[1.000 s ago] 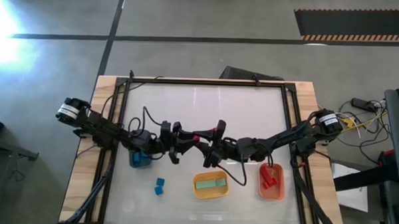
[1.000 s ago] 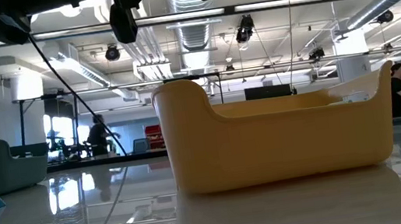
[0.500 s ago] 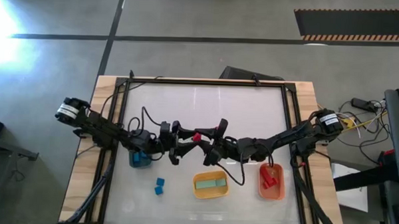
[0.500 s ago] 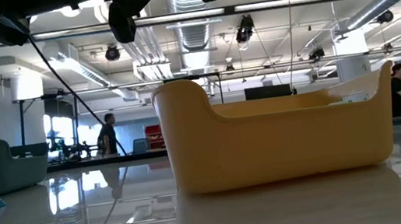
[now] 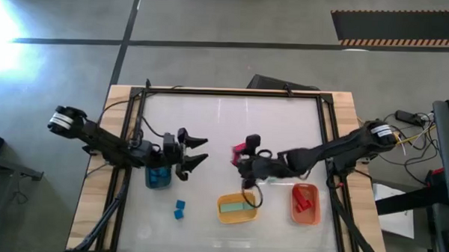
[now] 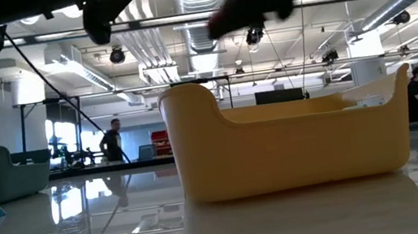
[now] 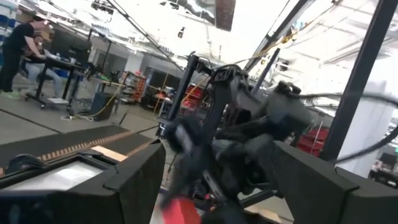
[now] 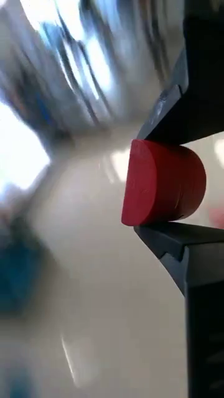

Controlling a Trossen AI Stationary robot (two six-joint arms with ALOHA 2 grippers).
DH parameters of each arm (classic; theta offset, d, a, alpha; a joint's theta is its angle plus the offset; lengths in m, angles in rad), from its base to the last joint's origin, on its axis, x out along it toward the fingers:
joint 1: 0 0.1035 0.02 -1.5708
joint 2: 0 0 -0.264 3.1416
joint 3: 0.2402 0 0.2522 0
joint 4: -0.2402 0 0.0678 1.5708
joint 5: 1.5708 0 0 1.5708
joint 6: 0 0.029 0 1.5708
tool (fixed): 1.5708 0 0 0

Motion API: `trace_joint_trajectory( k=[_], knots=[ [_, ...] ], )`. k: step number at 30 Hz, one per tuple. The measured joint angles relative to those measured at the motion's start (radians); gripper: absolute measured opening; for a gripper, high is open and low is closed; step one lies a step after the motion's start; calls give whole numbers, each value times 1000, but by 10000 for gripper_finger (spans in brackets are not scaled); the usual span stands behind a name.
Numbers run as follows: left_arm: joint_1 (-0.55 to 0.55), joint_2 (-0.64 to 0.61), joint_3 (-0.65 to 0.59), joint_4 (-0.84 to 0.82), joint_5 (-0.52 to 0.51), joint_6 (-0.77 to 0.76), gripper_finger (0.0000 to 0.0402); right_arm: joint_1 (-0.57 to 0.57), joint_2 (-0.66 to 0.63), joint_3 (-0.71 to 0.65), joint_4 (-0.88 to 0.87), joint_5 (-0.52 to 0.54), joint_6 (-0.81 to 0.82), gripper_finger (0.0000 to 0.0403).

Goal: Sort & place blocks by color
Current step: Put the red block into the orange bin

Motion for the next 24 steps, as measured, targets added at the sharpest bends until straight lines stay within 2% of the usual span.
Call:
trace_joint_trajectory(
  k=[2, 4, 6, 8, 11, 16, 21, 24],
  knots=[
    [0, -26, -26, 5, -8, -3, 274, -32, -25, 58, -305, -305, 175, 159],
    [0, -47, -48, 1, -20, -8, 274, -63, -27, 106, -506, -578, 339, 159],
    [0, -57, -59, 2, -22, -10, 274, -81, -30, 138, -688, -767, 464, 159],
    [0, -63, -65, 2, -22, -10, 274, -82, -39, 162, -828, -867, 542, 159],
    [0, -65, -70, 2, -22, -10, 274, -75, -45, 176, -1020, -963, 669, 159],
    [0, -70, -76, 2, -22, -10, 274, -24, -44, 131, -1202, -988, 844, 159],
    [0, -71, -77, 3, -22, -9, 274, 34, -44, 40, -1227, -1033, 942, 160],
    [0, -71, -77, 3, -22, -9, 274, 57, -46, -3, -1226, -1032, 997, 187]
  ],
)
